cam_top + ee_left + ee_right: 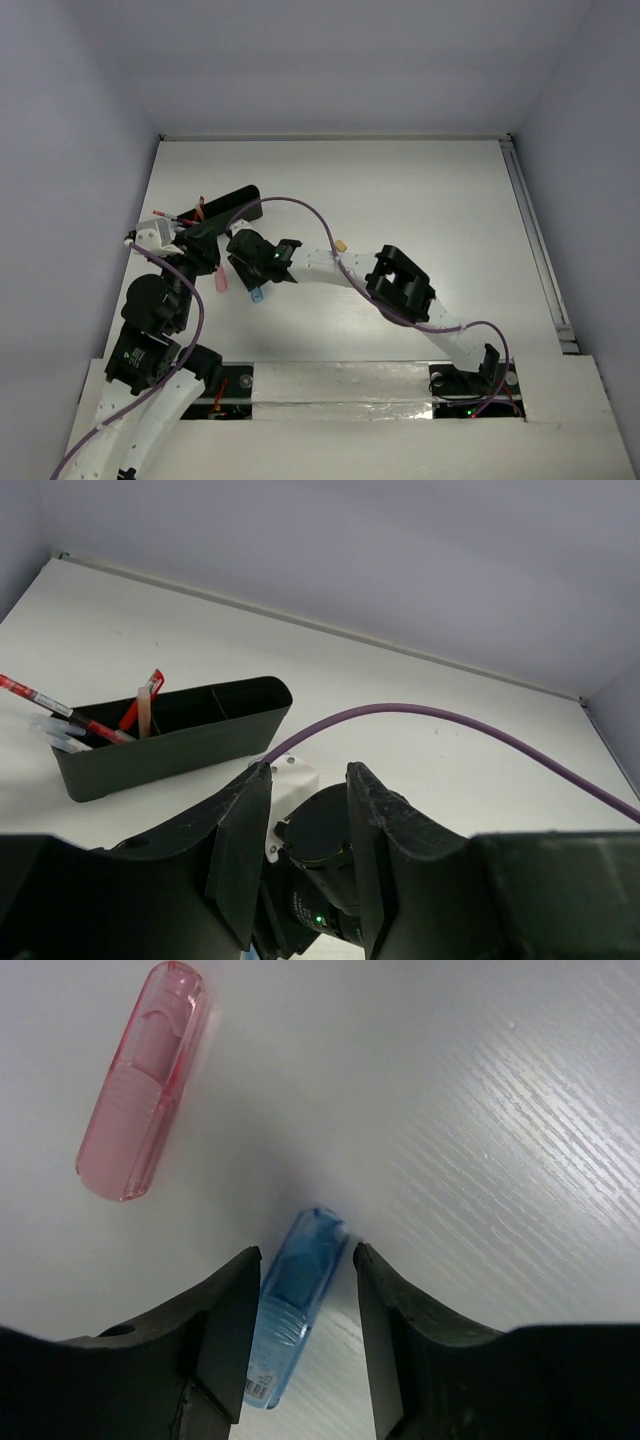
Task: Sort the stationery into containers
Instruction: Pick up the pen from the center of the board.
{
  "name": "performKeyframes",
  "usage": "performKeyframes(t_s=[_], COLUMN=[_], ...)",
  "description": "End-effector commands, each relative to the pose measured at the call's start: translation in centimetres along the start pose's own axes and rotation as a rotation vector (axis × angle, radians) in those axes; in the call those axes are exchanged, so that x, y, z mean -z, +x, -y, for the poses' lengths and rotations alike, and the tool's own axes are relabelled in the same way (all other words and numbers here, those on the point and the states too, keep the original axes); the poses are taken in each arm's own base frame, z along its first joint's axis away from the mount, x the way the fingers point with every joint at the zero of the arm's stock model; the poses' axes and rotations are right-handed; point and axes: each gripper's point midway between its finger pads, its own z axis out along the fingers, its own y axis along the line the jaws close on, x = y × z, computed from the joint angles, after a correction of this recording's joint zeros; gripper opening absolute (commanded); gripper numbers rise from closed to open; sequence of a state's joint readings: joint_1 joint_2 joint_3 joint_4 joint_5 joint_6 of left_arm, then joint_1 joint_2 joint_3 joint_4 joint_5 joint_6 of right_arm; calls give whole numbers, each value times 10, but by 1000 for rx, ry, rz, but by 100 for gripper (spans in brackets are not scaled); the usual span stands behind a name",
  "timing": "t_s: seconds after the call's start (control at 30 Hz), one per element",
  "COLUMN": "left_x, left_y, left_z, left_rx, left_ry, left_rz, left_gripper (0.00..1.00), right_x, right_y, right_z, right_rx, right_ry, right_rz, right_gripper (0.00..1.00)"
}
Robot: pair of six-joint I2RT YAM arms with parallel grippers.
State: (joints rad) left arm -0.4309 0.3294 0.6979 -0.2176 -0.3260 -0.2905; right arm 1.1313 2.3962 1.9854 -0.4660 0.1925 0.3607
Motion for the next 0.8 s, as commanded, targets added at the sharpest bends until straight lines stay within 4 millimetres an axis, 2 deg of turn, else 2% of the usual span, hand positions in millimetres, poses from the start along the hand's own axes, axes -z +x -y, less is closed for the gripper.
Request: performKeyframes(t_s=[0.0, 0.03, 0.07, 0.13, 0.17, 0.27, 0.3, 0.4, 0.43, 0.53, 0.57, 0.6, 0.67, 0.7, 0.77], left_x=[4, 4, 4, 4, 5, 4, 3, 2, 2, 1, 0, 0, -1, -1, -1], left_y=[-19, -19, -19, -20, -20, -19, -18, -17, -17, -17, -15, -15, -15, -15, -15], left_z=[2, 1, -1, -1, -1, -2, -2, -2, -2, -3, -4, -3, -6, -6, -6], left_rx=[31, 32, 33, 33, 35, 35, 34, 32, 31, 33, 30, 29, 29, 30, 29], left_ry=[-3, -9, -18, -20, -19, -27, -27, -29, -31, -39, -43, -42, -57, -58, -58], left_rz=[55, 56, 58, 57, 60, 57, 52, 47, 46, 46, 40, 37, 38, 39, 39], left_gripper=[33, 33, 33, 33, 33, 33, 33, 33, 33, 33, 33, 33, 33, 33, 33], right_x=[4, 3, -1, -5, -7, -5, 3, 19, 33, 49, 67, 73, 98, 99, 116], right_y=[30, 35, 41, 47, 49, 40, 24, -7, -25, -64, -85, -99, -145, -149, -182], right_z=[14, 10, 12, 11, 11, 12, 13, 12, 5, 14, 13, 21, 17, 25, 24], right_rx=[64, 77, 86, 83, 79, 66, 56, 31, 14, -45, -65, -89, -136, -148, -190], right_ry=[63, 60, 64, 57, 54, 69, 77, 55, 19, -26, -53, -65, -169, -162, -240], right_rz=[-100, -114, -127, -139, -143, -106, -51, 53, 118, 251, 314, 357, 513, 519, 635], right_gripper=[46, 42, 34, 28, 20, 6, 3, 0, 0, 0, 0, 0, 0, 0, 0])
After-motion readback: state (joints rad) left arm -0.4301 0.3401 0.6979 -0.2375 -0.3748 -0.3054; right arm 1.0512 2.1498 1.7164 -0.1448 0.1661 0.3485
